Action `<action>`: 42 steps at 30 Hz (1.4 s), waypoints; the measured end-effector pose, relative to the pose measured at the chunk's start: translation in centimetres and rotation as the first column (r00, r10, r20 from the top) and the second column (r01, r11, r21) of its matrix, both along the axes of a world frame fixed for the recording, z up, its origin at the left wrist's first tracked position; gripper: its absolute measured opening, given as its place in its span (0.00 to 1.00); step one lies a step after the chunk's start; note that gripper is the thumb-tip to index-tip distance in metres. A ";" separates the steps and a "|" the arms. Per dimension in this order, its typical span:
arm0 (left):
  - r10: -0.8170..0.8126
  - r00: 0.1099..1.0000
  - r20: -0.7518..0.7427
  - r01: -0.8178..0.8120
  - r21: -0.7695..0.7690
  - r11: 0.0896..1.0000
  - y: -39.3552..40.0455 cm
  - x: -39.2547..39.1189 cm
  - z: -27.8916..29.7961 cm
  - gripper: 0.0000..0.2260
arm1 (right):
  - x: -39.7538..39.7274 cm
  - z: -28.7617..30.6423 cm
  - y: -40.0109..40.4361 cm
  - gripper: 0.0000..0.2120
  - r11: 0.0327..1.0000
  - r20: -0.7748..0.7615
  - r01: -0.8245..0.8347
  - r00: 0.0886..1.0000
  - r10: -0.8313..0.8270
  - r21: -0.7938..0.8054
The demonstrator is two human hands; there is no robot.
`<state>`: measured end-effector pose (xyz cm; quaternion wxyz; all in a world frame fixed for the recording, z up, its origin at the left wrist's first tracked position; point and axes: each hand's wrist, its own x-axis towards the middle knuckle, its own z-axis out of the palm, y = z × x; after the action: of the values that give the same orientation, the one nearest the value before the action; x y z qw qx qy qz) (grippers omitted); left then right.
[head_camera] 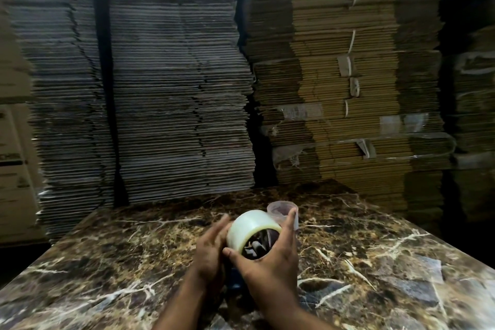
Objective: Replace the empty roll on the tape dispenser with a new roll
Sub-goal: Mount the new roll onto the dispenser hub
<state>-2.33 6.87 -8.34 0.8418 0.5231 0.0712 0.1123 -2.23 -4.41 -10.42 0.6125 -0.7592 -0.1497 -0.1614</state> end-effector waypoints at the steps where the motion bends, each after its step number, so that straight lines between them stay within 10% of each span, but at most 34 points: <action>1: -0.023 1.000 -0.005 0.023 -0.007 1.000 0.0 0.0 -0.1 0.18 | 0.2 0.0 0.1 0.70 1.000 0.002 -0.010 1.000 0.010 0.002; 6: -0.016 0.997 -0.078 0.019 0.038 0.999 0.6 0.3 -0.5 0.16 | 1.5 0.3 -0.3 0.66 0.994 -0.009 -0.094 0.996 0.094 0.052; 16: 0.047 0.996 -0.073 -0.046 0.007 0.999 0.6 0.7 -0.7 0.23 | 3.8 4.9 -3.2 0.25 0.973 -0.155 -0.040 0.985 0.077 0.229; 31: 0.067 0.995 0.074 -0.068 0.017 0.998 0.3 0.8 -0.8 0.11 | 8.7 8.7 -4.6 0.15 0.925 -0.607 -0.380 0.733 0.306 0.007; 42: 0.119 0.989 0.091 -0.107 -0.126 0.986 0.6 1.1 -1.0 0.12 | 8.9 9.3 -3.7 0.10 0.911 -0.657 -0.412 0.686 0.312 0.001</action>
<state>-1.21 7.43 -9.31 0.8668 0.4601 0.0660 0.1809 6.64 -8.06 -1.17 0.5882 -0.7656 -0.0887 0.2451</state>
